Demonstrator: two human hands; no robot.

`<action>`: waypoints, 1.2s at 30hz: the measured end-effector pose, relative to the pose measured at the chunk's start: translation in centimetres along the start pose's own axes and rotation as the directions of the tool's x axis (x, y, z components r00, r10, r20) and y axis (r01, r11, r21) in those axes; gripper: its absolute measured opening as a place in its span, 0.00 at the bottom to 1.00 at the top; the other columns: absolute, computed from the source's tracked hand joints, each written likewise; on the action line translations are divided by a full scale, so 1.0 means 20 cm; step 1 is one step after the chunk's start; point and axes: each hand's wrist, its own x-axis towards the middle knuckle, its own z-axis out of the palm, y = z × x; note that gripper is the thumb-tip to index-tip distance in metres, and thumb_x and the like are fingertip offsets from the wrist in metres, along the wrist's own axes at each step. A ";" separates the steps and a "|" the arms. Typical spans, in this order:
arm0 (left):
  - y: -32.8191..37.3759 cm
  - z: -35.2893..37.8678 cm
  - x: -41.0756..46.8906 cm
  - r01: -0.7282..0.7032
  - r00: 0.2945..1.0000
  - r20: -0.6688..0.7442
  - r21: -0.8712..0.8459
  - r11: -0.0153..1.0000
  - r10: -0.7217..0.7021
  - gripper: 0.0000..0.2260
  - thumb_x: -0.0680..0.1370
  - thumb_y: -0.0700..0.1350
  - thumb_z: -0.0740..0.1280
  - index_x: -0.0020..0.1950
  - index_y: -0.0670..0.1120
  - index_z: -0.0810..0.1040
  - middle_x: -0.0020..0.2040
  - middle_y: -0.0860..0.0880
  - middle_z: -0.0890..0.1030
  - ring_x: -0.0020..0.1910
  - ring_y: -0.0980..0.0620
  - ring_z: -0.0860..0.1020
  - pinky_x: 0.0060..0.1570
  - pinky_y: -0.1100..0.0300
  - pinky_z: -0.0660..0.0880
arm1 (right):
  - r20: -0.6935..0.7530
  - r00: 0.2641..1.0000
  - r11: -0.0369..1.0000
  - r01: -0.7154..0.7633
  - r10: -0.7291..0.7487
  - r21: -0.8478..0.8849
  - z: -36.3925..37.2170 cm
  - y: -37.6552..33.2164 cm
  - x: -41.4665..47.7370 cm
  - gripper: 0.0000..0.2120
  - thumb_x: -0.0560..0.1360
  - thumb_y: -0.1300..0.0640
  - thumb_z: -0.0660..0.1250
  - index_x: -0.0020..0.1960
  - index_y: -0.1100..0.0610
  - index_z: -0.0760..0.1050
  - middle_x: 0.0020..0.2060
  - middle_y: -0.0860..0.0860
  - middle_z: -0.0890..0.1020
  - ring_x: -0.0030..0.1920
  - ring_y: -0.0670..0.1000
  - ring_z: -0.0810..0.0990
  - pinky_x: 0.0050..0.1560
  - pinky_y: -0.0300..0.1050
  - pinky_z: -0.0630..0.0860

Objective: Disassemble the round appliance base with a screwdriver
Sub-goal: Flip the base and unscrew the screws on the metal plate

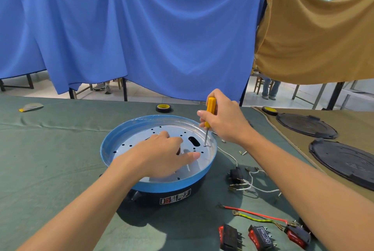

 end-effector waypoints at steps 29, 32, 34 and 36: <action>-0.06 0.07 -0.04 -0.037 0.999 0.007 -0.219 0.975 0.040 0.36 0.73 0.72 0.58 0.75 0.55 0.57 0.64 0.54 0.73 0.55 0.52 0.73 0.53 0.56 0.67 | 0.071 0.803 0.738 -0.575 0.592 0.354 -0.15 0.02 -0.10 0.04 0.76 0.67 0.56 0.48 0.62 0.68 0.39 0.61 0.77 0.24 0.47 0.63 0.19 0.36 0.58; -0.08 0.08 -0.07 -0.066 0.997 -0.058 -0.248 0.966 0.053 0.36 0.72 0.72 0.58 0.75 0.57 0.57 0.61 0.56 0.74 0.54 0.54 0.74 0.53 0.57 0.69 | 0.254 0.737 0.683 -0.676 0.626 0.278 -0.09 0.04 -0.18 0.03 0.78 0.64 0.59 0.51 0.63 0.69 0.44 0.66 0.80 0.22 0.45 0.60 0.20 0.36 0.56; -0.08 0.08 -0.08 -0.090 0.992 -0.106 -0.266 0.960 0.063 0.35 0.71 0.72 0.58 0.74 0.58 0.58 0.56 0.58 0.74 0.51 0.57 0.75 0.50 0.58 0.71 | 0.320 0.709 0.657 -0.704 0.628 0.271 -0.06 0.04 -0.21 0.07 0.79 0.62 0.59 0.55 0.64 0.70 0.49 0.66 0.80 0.22 0.44 0.60 0.21 0.35 0.56; -0.09 0.08 -0.10 -0.102 0.989 -0.133 -0.285 0.953 0.066 0.34 0.71 0.72 0.59 0.73 0.59 0.58 0.53 0.59 0.75 0.49 0.58 0.75 0.47 0.59 0.71 | 0.352 0.695 0.628 -0.718 0.627 0.299 -0.02 0.02 -0.22 0.10 0.79 0.61 0.57 0.58 0.65 0.70 0.51 0.64 0.80 0.21 0.43 0.62 0.21 0.34 0.56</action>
